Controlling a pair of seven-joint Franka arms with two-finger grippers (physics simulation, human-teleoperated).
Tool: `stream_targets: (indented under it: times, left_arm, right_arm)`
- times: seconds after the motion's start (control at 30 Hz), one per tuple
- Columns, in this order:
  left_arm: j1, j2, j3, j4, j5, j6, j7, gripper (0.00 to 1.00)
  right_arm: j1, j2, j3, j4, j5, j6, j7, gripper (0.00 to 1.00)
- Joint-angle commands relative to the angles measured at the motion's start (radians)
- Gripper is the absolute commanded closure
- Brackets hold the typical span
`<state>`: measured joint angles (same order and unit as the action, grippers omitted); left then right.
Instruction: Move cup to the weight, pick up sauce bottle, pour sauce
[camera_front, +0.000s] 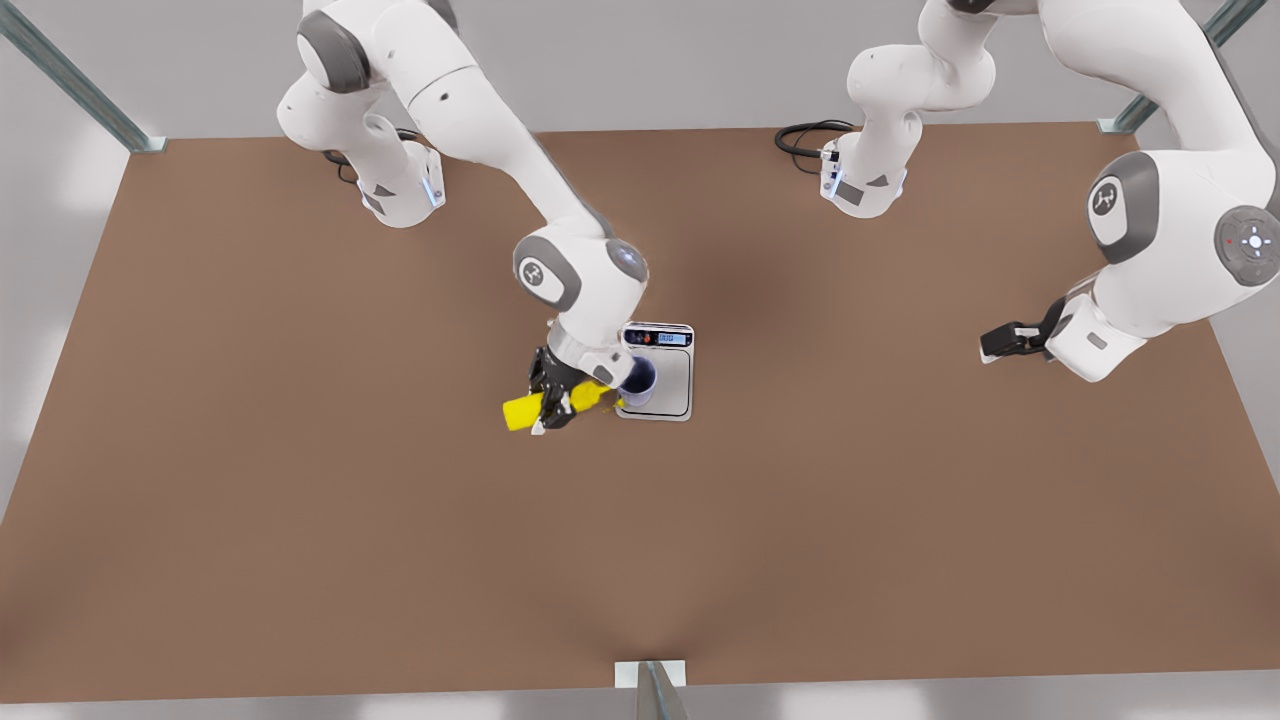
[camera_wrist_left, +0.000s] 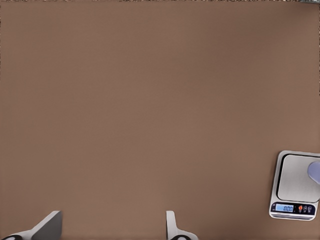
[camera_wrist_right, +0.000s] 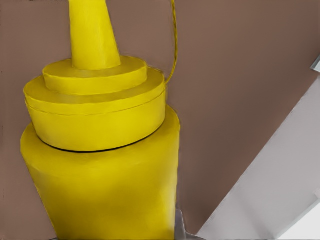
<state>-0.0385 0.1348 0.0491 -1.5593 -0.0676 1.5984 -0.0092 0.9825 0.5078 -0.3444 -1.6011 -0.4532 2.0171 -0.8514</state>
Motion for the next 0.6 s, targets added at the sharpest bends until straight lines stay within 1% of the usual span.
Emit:
stream_targets:
  times: [0.0, 0.1, 0.17, 0.2, 0.33, 0.37, 0.4, 0.47, 0.5, 0.57]
  left_arm:
    - [0.0, 0.0, 0.0, 0.001, 0.0, 0.0, -0.002, 0.0]
    - [0.0, 0.002, 0.0, 0.002, 0.0, 0.0, 0.0, 0.0]
    - [0.0, 0.003, 0.0, 0.002, 0.0, 0.0, -0.002, 0.0]
    - [0.0, 0.003, 0.0, 0.002, 0.0, 0.0, -0.002, 0.0]
    - [-0.003, 0.006, 0.002, 0.002, 0.002, 0.002, -0.005, 0.0]
    - [-0.003, 0.006, 0.002, 0.002, 0.002, 0.002, -0.006, 0.0]
    - [-0.003, 0.006, 0.002, 0.002, 0.002, 0.0, -0.009, 0.0]
    - [-0.004, 0.005, 0.0, 0.002, 0.003, -0.002, -0.011, 0.0]
    - [-0.004, 0.005, 0.002, 0.002, 0.003, -0.002, -0.011, 0.0]
    - [-0.004, 0.006, 0.002, 0.002, 0.003, 0.002, -0.011, 0.0]
  right_arm:
    - [-0.01, -0.006, 0.001, -0.002, 0.031, 0.0, -0.001, 0.44]
    - [-0.104, -0.054, 0.007, -0.023, 0.319, 0.0, -0.058, 0.43]
    - [-0.2, -0.072, 0.007, -0.037, 0.562, 0.0, -0.221, 0.43]
    - [-0.248, -0.092, 0.007, -0.066, 0.651, 0.002, -0.297, 0.43]
    - [-0.459, -0.098, 0.015, -0.114, 0.956, -0.038, -0.687, 0.43]
    - [-0.499, -0.101, 0.024, -0.138, 1.002, -0.043, -0.742, 0.43]
    - [-0.61, -0.101, 0.105, -0.171, 1.041, -0.043, -0.801, 0.43]
    - [-0.916, -0.089, 0.367, -0.192, 1.082, -0.044, -0.923, 0.43]
    - [-1.002, -0.064, 0.424, -0.194, 1.11, -0.066, -0.986, 0.43]
    - [-1.058, 0.001, 0.423, -0.189, 1.257, -0.135, -1.155, 0.43]
